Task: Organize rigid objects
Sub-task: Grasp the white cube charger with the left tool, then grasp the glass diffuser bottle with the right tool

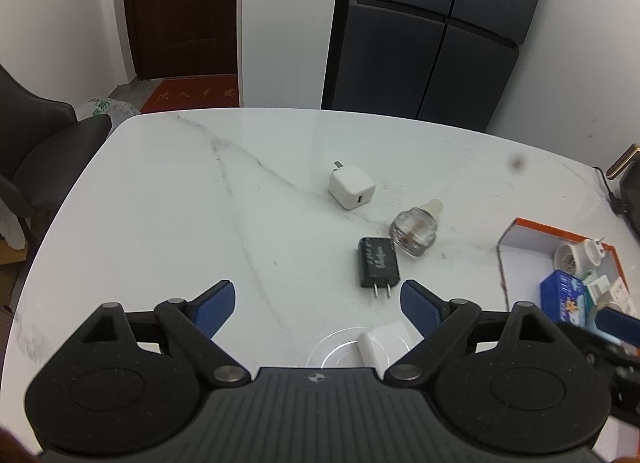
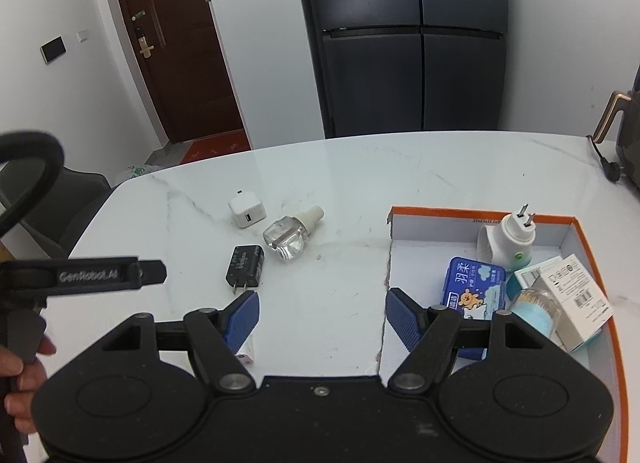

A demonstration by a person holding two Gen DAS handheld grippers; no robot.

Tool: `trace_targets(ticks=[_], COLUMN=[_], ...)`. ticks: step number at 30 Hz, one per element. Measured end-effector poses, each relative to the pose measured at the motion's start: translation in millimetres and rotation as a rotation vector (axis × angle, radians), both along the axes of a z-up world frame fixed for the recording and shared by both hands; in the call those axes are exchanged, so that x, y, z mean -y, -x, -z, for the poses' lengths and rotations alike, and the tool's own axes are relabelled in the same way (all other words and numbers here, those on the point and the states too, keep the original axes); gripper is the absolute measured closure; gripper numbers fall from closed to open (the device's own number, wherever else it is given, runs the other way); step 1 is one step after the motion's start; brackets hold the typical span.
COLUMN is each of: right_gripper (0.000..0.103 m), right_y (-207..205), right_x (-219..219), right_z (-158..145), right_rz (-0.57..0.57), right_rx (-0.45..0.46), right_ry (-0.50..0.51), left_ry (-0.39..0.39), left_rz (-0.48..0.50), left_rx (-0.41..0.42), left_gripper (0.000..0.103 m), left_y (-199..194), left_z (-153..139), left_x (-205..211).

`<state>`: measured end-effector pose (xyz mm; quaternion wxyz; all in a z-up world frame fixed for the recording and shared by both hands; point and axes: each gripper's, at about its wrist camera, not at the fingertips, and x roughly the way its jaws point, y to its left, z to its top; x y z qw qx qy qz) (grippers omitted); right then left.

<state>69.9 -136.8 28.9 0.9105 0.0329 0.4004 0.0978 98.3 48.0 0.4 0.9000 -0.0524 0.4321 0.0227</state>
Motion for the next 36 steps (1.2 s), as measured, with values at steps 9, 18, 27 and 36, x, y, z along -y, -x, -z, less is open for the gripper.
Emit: trace_targets(ticks=[9, 18, 27, 36], right_gripper=[0.02, 0.02, 0.02, 0.02], right_y=[-3, 2, -8, -44], right_x=[4, 20, 30, 17], right_z=[17, 35, 47, 49], right_rz=[0.043, 0.096, 0.119, 0.086], right_rx=[-0.029, -0.068, -0.086, -0.088], right_ry=[-0.02, -0.033, -0.039, -0.067], left_ry=[-0.021, 0.008, -0.002, -0.004], left_rz=[-0.008, -0.066, -0.028, 0.061], left_rx=[0.003, -0.07, -0.097, -0.056], left_gripper=[0.01, 0.01, 0.033, 0.061], left_y=[-76, -157, -167, -117], left_z=[18, 54, 70, 67], left_x=[2, 12, 12, -14])
